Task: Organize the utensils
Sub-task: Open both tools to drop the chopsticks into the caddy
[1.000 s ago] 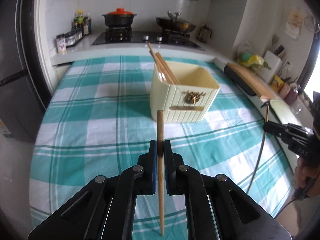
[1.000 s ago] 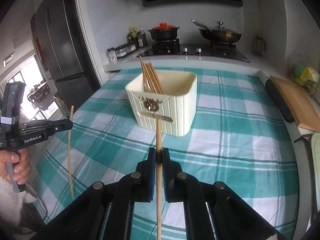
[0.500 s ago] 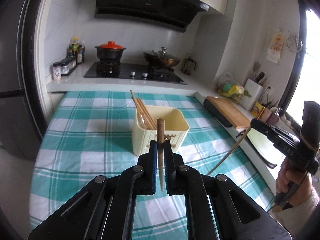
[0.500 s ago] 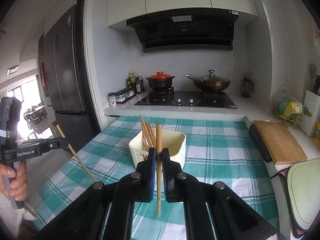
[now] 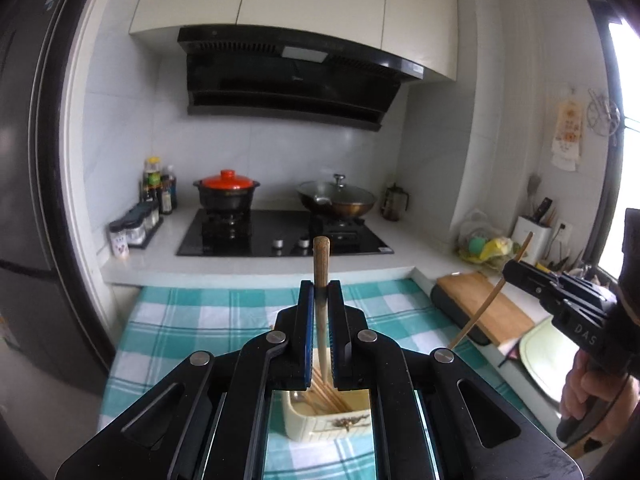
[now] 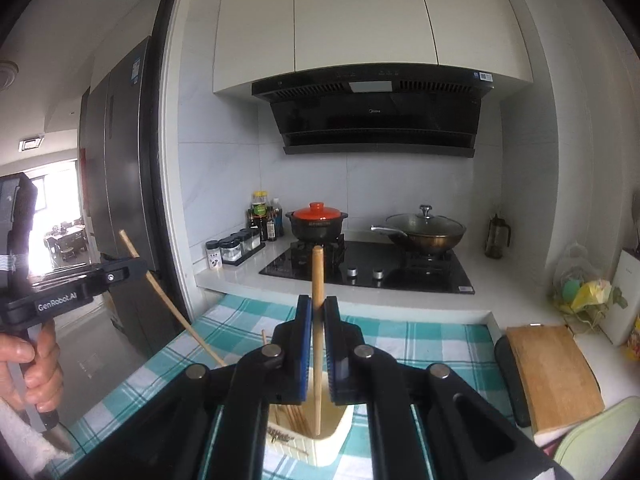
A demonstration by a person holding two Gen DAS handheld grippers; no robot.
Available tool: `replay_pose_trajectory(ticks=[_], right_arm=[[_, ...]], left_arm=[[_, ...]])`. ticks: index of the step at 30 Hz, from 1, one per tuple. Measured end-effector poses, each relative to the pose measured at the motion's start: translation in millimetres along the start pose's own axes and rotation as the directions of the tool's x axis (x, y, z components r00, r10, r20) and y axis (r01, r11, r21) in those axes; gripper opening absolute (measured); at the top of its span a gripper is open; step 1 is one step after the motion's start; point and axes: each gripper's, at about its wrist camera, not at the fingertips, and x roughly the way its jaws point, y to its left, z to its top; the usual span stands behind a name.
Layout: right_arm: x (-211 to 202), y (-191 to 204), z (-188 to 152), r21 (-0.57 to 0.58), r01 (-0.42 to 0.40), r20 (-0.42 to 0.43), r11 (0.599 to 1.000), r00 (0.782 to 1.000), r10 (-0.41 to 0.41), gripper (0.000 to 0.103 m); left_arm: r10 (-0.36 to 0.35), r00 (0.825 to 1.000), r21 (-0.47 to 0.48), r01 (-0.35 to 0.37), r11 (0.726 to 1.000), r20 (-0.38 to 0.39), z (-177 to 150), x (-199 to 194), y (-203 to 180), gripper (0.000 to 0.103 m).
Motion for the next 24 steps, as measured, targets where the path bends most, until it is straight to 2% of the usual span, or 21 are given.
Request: replay_pose_trajectory(ticks=[3,7,9,12,14,16,17,18,19,20,21,24], right_arm=[[31.3,-0.3,-2.2,-0.016,-0.008,-0.030,1.000,1.000,0.007,0.006],[86.2,-2.7,-19.5,-0.030,-0.023,-0.147,0.999,0.989,0.019,0.006],[116.8,-5.3,-33.9,-0.015,-0.031,-0.244,0.999,0.969,0.026,0.006],[156.1,-8.6,-57.7,0.016,-0.057,-0.373,0.998,0.926,0.059,0.006],[175.0,-10.3,-73.6,0.036,-0.073,-0.426,0.997,0.901,0.081,0.006],[186.9,-10.6,-83.8,0.055,-0.072,-0.444,0.996,0.892,0.089,0.010],[191.7,-10.4,-87.4,0.065,-0.073,-0.448,0.995,0.889,0.094,0.010],[194.4,-10.5,-90.5,0.079,-0.075,-0.450,0.994,0.887,0.103,0.024],[194.6,-11.7,-90.7,0.097,-0.070,-0.445,0.993,0.889,0.106,0.047],[191.5,-15.3,-91.7,0.121,-0.069,-0.424,0.990,0.898,0.114,0.055],[186.0,-17.1,-90.1,0.141,-0.067,-0.401,0.988,0.909,0.118,0.057],[160.7,-15.0,-79.1,0.136,-0.044,-0.358,0.990,0.929,0.091,0.057]], left_arm=[[-0.004,0.998,-0.041,0.001,0.999,-0.066,-4.2,43.7,6.8,0.005],[-0.016,0.982,-0.085,0.001,0.996,-0.186,-24.6,97.9,14.9,0.005],[-0.024,0.967,-0.102,-0.002,0.995,-0.252,-38.6,121.5,18.1,0.005],[-0.031,0.942,-0.111,-0.007,0.994,-0.335,-57.5,150.7,20.5,0.005],[-0.028,0.927,-0.111,-0.015,0.994,-0.374,-66.3,165.1,21.3,0.005],[-0.023,0.917,-0.102,-0.019,0.995,-0.399,-72.3,176.1,20.7,0.005],[-0.013,0.915,-0.094,-0.027,0.995,-0.403,-74.2,179.2,20.4,0.011],[-0.005,0.914,-0.086,-0.033,0.996,-0.405,-75.7,180.2,19.4,0.024],[0.006,0.917,-0.078,-0.041,0.996,-0.399,-75.8,178.5,18.9,0.031],[0.018,0.925,-0.071,-0.048,0.996,-0.380,-75.1,172.7,18.9,0.046],[0.027,0.933,-0.063,-0.053,0.997,-0.359,-74.1,165.4,18.8,0.059],[0.059,0.957,-0.018,-0.067,0.998,-0.284,-70.3,132.4,14.3,0.079]])
